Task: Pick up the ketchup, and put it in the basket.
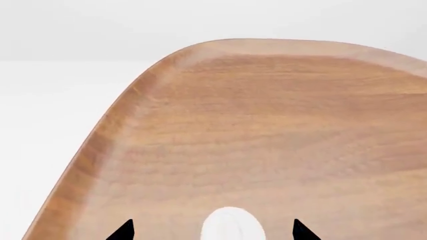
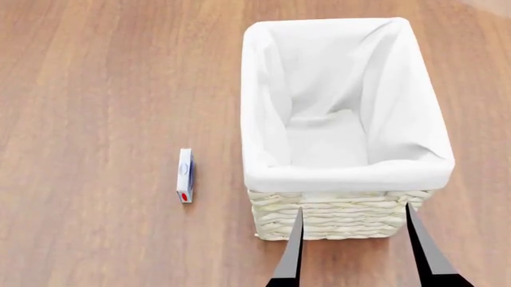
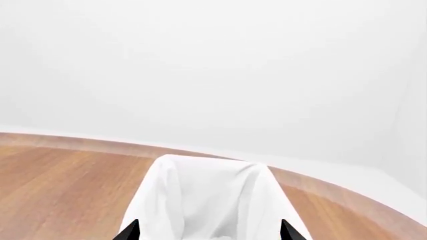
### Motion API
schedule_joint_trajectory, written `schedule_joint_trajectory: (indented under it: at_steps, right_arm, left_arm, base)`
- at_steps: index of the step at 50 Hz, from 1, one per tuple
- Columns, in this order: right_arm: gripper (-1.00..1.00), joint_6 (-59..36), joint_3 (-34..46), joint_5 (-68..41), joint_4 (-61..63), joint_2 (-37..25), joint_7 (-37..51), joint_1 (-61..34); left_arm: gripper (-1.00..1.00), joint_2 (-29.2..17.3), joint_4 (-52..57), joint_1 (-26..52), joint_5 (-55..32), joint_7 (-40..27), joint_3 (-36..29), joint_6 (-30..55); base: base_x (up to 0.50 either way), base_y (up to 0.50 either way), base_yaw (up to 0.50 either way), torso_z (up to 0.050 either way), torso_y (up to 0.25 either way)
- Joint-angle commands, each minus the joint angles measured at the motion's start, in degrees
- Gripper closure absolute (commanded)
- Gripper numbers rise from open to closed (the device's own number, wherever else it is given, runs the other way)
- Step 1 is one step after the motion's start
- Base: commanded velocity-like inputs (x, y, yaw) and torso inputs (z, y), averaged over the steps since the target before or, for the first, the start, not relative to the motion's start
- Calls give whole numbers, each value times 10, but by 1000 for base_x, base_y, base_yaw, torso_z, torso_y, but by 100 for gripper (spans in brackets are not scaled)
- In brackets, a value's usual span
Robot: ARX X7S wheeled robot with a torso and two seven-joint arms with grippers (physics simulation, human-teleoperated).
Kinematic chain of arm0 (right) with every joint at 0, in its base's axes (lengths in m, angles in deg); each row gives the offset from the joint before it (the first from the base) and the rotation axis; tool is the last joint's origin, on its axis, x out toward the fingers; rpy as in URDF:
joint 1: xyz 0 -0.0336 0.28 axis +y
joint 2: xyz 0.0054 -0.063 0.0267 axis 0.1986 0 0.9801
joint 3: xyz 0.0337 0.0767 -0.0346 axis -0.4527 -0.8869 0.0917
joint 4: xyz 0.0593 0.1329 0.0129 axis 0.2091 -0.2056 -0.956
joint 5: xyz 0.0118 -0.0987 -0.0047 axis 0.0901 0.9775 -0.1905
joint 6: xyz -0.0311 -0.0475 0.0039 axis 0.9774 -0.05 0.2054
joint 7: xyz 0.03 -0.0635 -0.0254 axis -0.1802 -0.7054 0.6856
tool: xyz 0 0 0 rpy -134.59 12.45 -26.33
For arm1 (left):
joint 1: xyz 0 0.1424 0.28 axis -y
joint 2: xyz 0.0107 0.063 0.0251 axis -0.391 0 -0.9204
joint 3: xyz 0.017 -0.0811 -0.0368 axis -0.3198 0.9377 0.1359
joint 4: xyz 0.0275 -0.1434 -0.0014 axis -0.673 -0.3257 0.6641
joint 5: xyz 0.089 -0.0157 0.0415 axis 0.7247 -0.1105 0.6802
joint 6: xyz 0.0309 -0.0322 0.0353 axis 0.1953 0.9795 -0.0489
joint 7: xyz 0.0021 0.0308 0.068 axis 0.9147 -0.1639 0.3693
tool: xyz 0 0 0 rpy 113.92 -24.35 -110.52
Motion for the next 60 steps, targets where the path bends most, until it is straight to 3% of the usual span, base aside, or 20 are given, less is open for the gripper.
schedule_joint_trajectory:
  at_steps: [1, 17, 37, 38, 60]
  right_arm:
    - [-100, -4, 1, -2, 3, -3, 4, -2]
    - [-100, -2, 2, -5, 3, -6, 9, -2]
    - [-100, -4, 9, -7, 3, -10, 14, -5]
    - [-100, -4, 9, -7, 2, -10, 14, -6]
    - [-100, 1, 13, -9, -2, -14, 19, -6]
  left_arm:
    - [-100, 0, -36, 8, 8, 23, -13, -10]
    - [-100, -15, -75, 25, 44, 31, -52, -4]
    - [-100, -20, -107, 33, 42, 35, -42, -14]
    - [100, -20, -102, 32, 47, 27, -43, -12]
    - [100, -39, -56, 9, 56, 53, -74, 0]
  base:
    - [0, 0, 0, 0, 0]
    - [0, 0, 0, 0, 0]
    - [0, 0, 0, 0, 0]
    - [0, 0, 0, 0, 0]
    - [0, 0, 0, 0, 0]
